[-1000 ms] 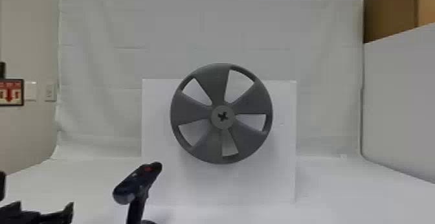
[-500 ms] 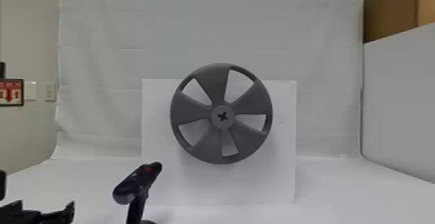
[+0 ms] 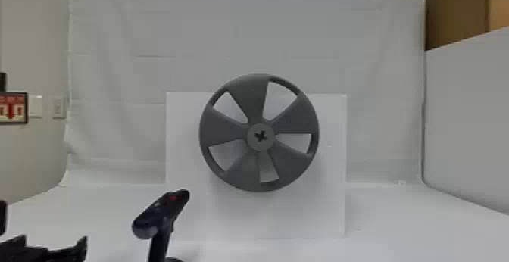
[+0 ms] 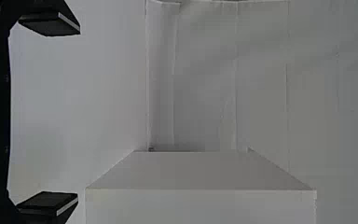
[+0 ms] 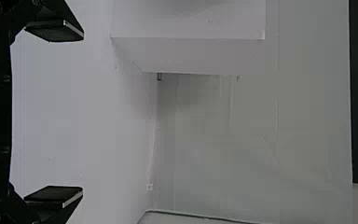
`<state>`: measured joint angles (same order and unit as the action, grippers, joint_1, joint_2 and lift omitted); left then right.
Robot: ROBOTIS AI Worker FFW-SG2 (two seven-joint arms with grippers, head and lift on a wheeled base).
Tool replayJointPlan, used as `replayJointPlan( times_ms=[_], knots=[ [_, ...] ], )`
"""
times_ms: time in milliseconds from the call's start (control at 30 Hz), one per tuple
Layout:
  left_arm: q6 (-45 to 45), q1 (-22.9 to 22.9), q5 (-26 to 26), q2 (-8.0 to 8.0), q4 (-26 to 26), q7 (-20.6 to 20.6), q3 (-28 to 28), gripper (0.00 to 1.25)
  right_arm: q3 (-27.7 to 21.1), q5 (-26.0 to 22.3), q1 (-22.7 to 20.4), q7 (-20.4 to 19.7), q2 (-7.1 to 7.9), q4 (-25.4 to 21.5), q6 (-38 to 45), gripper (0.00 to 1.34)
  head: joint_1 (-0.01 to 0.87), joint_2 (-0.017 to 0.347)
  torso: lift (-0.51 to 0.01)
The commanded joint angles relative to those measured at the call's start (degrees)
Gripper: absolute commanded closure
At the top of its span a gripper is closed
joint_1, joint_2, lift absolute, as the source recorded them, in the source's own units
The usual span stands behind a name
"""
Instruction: Grasp the drill and bring into the middle of wheel
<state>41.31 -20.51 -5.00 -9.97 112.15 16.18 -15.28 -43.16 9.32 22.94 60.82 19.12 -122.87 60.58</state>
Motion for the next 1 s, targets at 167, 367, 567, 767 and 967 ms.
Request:
replayJointPlan(
  times_ms=[167, 367, 567, 767, 967],
  knots=[
    [0.0, 0.0, 0.3, 0.04, 0.0, 0.0, 0.1, 0.04, 0.4, 0.4, -0.1, 0.0, 0.13, 0.0, 0.2, 0.13, 0.000, 0.000, -0.406],
    [0.0, 0.0, 0.5, 0.04, 0.0, 0.1, 0.2, 0.04, 0.4, 0.4, -0.2, 0.0, 0.13, 0.0, 0.2, 0.13, 0.000, 0.000, -0.406],
    [0.0, 0.0, 0.6, 0.04, 0.0, 0.0, 0.3, 0.04, 0.4, 0.4, -0.3, 0.0, 0.13, 0.0, 0.2, 0.13, 0.000, 0.000, -0.406],
    [-0.1, -0.2, 0.7, 0.04, 0.0, 0.0, 0.4, 0.04, 0.3, 0.4, -0.3, 0.0, 0.04, 0.0, 0.2, 0.13, 0.000, 0.000, -0.406],
    [-0.1, -0.2, 0.7, 0.04, 0.0, 0.0, 0.4, 0.04, 0.2, 0.4, -0.4, 0.0, 0.04, 0.0, 0.2, 0.13, 0.000, 0.000, -0.406]
  ],
)
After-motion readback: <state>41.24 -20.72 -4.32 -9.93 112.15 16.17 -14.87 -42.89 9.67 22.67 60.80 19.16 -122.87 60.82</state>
